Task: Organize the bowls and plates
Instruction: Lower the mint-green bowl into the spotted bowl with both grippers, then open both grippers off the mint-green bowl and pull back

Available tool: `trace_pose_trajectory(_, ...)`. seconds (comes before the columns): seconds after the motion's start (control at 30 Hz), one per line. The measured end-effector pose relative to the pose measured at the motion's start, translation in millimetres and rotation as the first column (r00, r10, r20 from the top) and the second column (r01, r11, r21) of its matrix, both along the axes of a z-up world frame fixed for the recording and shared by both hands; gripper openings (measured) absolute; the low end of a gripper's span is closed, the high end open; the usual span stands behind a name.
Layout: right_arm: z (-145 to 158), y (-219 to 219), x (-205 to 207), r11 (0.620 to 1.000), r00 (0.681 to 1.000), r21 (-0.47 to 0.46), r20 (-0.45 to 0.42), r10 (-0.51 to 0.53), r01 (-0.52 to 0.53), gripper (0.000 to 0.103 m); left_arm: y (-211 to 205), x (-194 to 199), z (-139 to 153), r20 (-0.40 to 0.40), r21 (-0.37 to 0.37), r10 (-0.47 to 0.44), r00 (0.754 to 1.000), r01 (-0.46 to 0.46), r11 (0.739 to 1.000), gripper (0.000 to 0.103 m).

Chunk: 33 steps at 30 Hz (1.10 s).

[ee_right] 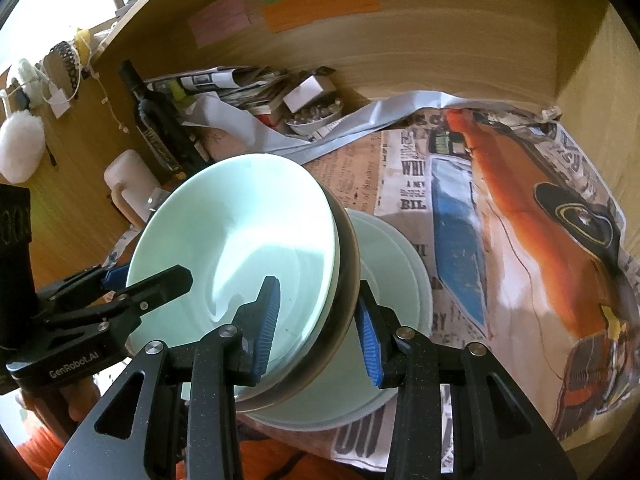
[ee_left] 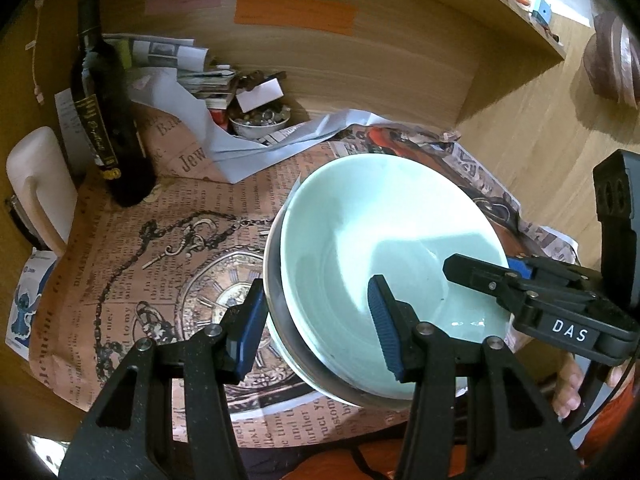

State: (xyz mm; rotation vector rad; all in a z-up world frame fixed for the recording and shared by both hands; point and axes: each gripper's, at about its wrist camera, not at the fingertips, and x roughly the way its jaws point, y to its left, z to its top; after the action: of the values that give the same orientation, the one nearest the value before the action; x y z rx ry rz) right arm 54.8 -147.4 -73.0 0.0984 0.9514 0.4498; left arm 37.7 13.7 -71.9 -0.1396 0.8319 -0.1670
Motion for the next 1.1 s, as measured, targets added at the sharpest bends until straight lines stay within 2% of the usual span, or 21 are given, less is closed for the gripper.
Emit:
trace_pose_trajectory(0.6,-13.7,-12.6,13.9,1.000,0.999,0.003,-0.033,-0.026,0.026,0.034,-9.6,16.6,-19.3,-0.043,-0.002,-0.021,0.999,0.020,1.000,0.049)
trace_pose_trajectory(0.73,-18.4,-16.7,20.1,0.999,0.998,0.034,-0.058,-0.032,0.034,0.034,-9.0,17.8,-20.8,-0.036,-0.008,-0.032,0.999,0.032,0.999,0.049)
trace_pose_trajectory(1.0,-20.0,-19.4,19.6,0.998,0.999,0.054,-0.032,-0.013,0.014,0.037,-0.2,19.4,-23.1,-0.036,-0.061,-0.059,0.998,0.057,0.996,0.048)
trace_pose_trajectory(1.1,-17.2,-17.4,17.2,0.999,1.000,0.032,0.003,-0.013,0.013,0.038,-2.1,14.3,-19.2,0.005,-0.013,-0.034,0.999,0.034,0.999,0.048)
